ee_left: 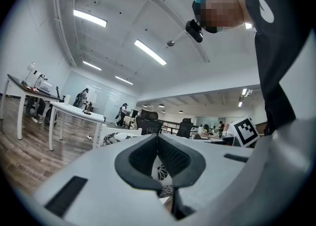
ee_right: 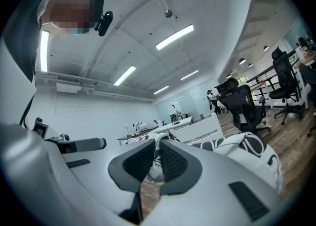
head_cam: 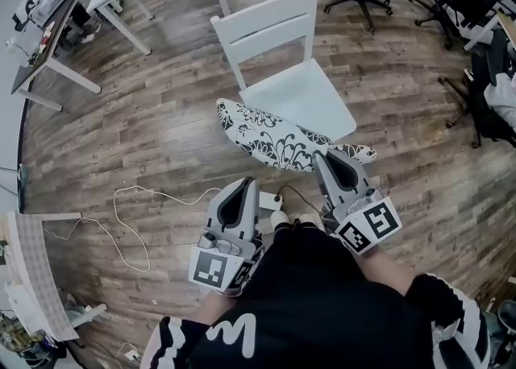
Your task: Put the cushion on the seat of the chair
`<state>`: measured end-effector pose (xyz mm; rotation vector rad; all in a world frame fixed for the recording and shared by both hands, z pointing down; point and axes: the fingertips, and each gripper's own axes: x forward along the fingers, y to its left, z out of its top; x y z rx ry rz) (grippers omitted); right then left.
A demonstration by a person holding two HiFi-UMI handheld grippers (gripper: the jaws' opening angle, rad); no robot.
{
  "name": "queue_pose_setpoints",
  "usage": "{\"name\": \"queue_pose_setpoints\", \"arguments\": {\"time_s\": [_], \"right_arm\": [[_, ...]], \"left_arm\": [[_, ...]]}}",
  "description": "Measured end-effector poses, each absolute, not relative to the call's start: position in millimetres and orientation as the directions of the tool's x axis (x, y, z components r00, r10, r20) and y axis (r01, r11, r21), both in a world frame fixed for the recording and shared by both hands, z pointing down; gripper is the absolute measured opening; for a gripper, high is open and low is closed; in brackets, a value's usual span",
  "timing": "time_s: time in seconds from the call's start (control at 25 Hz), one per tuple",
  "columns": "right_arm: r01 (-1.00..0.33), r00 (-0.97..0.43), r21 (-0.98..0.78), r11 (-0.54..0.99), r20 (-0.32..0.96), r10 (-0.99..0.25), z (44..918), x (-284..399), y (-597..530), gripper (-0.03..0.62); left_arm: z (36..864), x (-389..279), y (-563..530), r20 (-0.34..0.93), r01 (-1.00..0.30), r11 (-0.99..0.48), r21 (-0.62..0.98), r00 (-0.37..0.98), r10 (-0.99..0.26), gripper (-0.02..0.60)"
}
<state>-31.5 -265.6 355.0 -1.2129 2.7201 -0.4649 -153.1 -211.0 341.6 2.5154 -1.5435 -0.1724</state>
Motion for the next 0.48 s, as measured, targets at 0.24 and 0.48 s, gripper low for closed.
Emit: {"name": "queue_pose_setpoints", "arguments": {"time_s": [0.24,0.48], "right_arm": [[-0.704,-0.683,-0.317,0.635,0.059,-0.728,385,-29,-279,0.035],[-0.708,-0.696,-0.267,0.654,0.109,-0.709,422,-15,-300,0.035]], "left_arm": [[357,-157,-221,0.020,-0.888,-0.394,0.239,0.410,-0.912,0.006],[374,-146,-230,0.041,-0.896,-0.366,0.252,0.388,-0.921,0.006]]}}
